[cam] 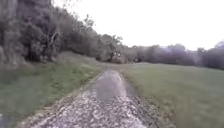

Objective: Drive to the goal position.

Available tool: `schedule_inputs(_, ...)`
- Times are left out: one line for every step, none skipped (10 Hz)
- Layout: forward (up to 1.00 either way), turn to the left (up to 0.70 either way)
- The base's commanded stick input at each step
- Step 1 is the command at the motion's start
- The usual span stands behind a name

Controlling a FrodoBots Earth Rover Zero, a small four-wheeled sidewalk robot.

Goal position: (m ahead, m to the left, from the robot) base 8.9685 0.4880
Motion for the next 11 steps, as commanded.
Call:
schedule_inputs(1.0,0.0)
schedule_inputs(1.0,0.0)
schedule_inputs(1.0,0.0)
schedule_inputs(1.0,0.0)
schedule_inputs(1.0,0.0)
schedule_inputs(1.0,0.0)
schedule_inputs(1.0,0.0)
schedule_inputs(1.0,0.0)
schedule_inputs(1.0,0.0)
schedule_inputs(1.0,0.0)
schedule_inputs(1.0,0.0)
